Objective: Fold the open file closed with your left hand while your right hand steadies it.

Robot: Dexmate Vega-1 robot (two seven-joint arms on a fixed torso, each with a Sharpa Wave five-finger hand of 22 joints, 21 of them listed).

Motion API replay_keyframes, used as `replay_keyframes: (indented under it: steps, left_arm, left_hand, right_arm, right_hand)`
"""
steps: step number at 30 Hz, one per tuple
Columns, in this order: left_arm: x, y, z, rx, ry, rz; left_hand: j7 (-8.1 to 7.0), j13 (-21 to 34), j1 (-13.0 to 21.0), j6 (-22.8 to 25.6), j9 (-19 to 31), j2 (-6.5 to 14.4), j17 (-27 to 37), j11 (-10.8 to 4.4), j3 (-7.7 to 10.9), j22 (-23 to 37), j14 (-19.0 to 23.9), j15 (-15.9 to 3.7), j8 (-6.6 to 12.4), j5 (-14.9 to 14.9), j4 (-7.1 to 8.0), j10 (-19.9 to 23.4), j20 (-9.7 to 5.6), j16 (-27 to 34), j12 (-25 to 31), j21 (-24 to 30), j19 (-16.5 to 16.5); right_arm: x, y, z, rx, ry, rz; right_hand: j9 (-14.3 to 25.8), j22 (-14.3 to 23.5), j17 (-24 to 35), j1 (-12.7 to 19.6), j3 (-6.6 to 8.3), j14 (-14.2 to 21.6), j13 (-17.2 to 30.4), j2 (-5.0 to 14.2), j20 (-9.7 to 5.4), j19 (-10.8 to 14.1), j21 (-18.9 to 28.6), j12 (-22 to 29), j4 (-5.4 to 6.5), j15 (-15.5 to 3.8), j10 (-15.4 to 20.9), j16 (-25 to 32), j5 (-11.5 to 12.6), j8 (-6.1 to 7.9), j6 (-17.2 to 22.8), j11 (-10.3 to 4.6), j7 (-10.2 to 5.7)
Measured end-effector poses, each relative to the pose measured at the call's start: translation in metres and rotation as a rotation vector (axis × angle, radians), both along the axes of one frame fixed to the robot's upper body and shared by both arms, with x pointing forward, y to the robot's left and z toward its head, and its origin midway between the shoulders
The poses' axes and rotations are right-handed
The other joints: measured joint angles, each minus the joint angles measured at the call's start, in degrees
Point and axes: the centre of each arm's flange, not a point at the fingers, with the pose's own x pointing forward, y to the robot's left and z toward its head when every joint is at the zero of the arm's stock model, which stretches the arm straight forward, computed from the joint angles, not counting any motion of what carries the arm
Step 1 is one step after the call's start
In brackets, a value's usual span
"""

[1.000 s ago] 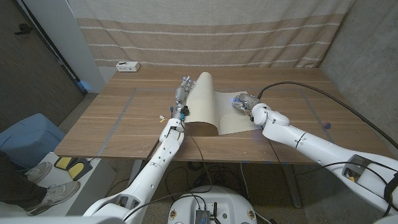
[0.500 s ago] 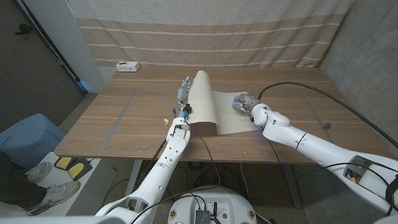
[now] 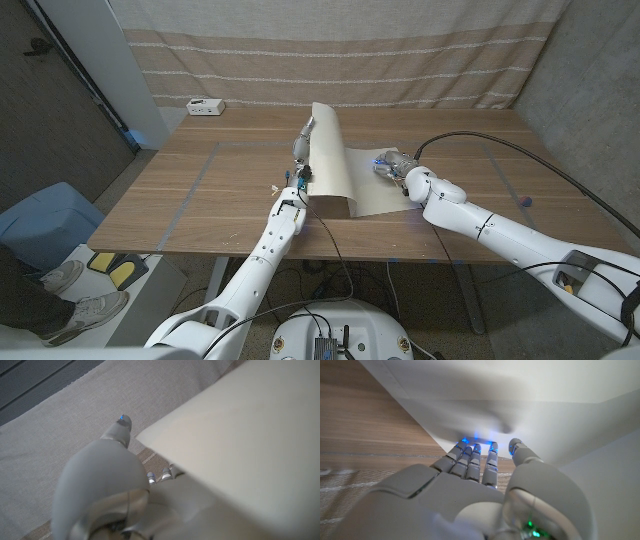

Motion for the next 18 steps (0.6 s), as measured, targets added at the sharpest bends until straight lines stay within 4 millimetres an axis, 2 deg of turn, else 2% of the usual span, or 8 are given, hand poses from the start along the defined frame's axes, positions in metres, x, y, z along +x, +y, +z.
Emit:
replay_keyframes:
  steps: [4, 7, 9, 10, 11, 13, 16, 18]
  left_arm:
    - [-0.001, -0.002, 0.002, 0.017, -0.013, 0.004]
    - [-0.003, -0.002, 0.004, 0.036, -0.024, 0.006]
    - [-0.004, -0.002, 0.005, 0.050, -0.028, 0.009]
    - [-0.005, -0.001, 0.005, 0.077, -0.027, 0.019]
    - [-0.006, 0.000, 0.005, 0.093, -0.025, 0.026]
    - [-0.008, 0.002, 0.004, 0.127, -0.021, 0.044]
    - [-0.012, 0.008, 0.003, 0.205, -0.009, 0.101]
    - [-0.014, 0.012, 0.001, 0.239, 0.000, 0.131]
  left_hand:
    - [2.21, 0.11, 2.20, -0.04, 0.00, -0.04, 0.00, 1.77, -0.38, 0.33, 3.78, -0.05, 0.88, 0.00, -0.38, -0.02, -0.05, 0.19, 1.78, 2.00, 3.19]
    - [7.07, 0.31, 2.67, -0.03, 0.00, -0.08, 0.00, 3.63, -1.81, 0.62, 7.09, -0.11, 2.04, 0.00, 0.07, 0.62, -0.38, 0.19, 4.63, 3.46, 5.67]
    - [10.47, 0.54, 0.82, -0.06, 0.00, -1.26, 0.21, 3.63, -4.00, 0.70, 9.58, -0.17, 3.87, 0.00, 1.28, 6.49, -0.62, 0.19, 6.59, 4.25, 6.59]
    - [11.01, 0.67, -1.56, -0.10, -0.01, -1.65, 0.27, 2.96, -5.31, 0.86, 10.76, -0.20, 4.72, 0.00, 2.28, 9.31, -0.63, 0.50, 7.32, 4.35, 6.59]
    - [10.95, 0.87, -4.24, -0.08, 0.00, -1.92, 0.32, 2.20, -6.49, 0.93, 11.87, -0.24, 5.43, 0.00, 3.40, 11.30, -0.47, 0.64, 7.86, 4.36, 6.43]
    - [8.87, 1.23, -8.56, 0.35, 0.09, -1.72, 0.66, 0.71, -8.14, 1.05, 13.59, -0.30, 6.89, 0.00, 5.04, 13.88, 2.24, 0.64, 8.78, 4.29, 4.77]
    - [5.85, 1.87, -13.38, 7.75, 0.52, -0.49, 1.59, -1.14, -9.15, 1.77, 14.92, -0.48, 9.13, 0.18, 7.08, 16.35, 6.72, 0.64, 10.20, 3.42, 0.89]
    - [4.94, 2.18, -15.78, 10.86, 0.78, 0.11, 2.24, -1.64, -9.70, 2.17, 14.92, -0.48, 10.03, 0.18, 8.09, 17.50, 8.39, 0.64, 10.83, 3.22, -0.78]
  right_arm:
    - [0.000, 0.000, 0.000, -0.002, -0.001, 0.002]
    - [-0.001, 0.000, 0.000, -0.002, -0.001, 0.005]
    - [-0.001, 0.001, -0.001, -0.003, -0.002, 0.006]
    - [-0.001, 0.001, -0.001, -0.003, -0.002, 0.008]
    - [-0.002, 0.001, -0.001, -0.003, -0.002, 0.008]
    - [-0.002, 0.001, -0.001, -0.003, -0.003, 0.009]
    - [-0.003, 0.001, -0.001, -0.003, -0.003, 0.010]
    - [-0.003, 0.001, -0.001, -0.003, -0.004, 0.010]
  right_hand:
    - [0.00, 0.00, 0.00, 0.00, 0.00, 0.00, 0.00, 0.00, 0.00, 0.00, -0.22, 0.00, 0.00, 0.00, 0.21, 0.00, 0.00, 0.00, 0.30, -0.21, 0.12]
    - [0.00, 0.00, 0.00, 0.23, 0.00, 0.00, 0.00, 0.23, 0.01, 0.00, -0.21, 0.00, 0.00, 0.00, 0.21, 0.00, 0.00, 0.00, 0.29, -0.21, 0.12]
    - [0.00, 0.00, 0.00, 0.23, 0.00, 0.00, 0.00, 0.23, 0.01, -0.01, -0.20, 0.00, 0.00, 0.00, 0.21, 0.00, 0.00, 0.00, 0.29, -0.21, 0.12]
    - [0.00, 0.00, 0.00, 0.23, 0.00, 0.00, 0.00, 0.23, 0.01, -0.01, -0.20, 0.00, 0.00, 0.00, 0.21, 0.00, 0.00, 0.00, 0.29, -0.21, 0.12]
    - [0.00, 0.00, 0.00, 0.24, 0.00, 0.00, 0.00, 0.24, 0.01, -0.01, -0.20, 0.00, 0.00, 0.00, 0.21, 0.00, 0.00, 0.00, 0.29, -0.21, 0.12]
    - [0.00, 0.00, 0.00, 0.64, 0.00, 0.00, 0.00, 0.64, 0.01, -0.01, -0.20, 0.00, 0.00, 0.00, 0.21, 0.00, 0.00, 0.00, 0.29, -0.21, 0.12]
    - [0.00, 0.00, 0.00, 0.68, 0.00, 0.01, 0.00, 0.68, 0.01, -0.01, -0.20, 0.00, 0.00, 0.01, 0.21, 0.00, 0.00, 0.00, 0.29, -0.21, 0.12]
    - [0.00, 0.00, 0.00, 0.68, 0.00, 0.10, 0.00, 0.68, 0.01, -0.01, -0.20, 0.00, 0.00, 0.10, 0.22, 0.00, 0.00, 0.00, 0.29, -0.20, 0.12]
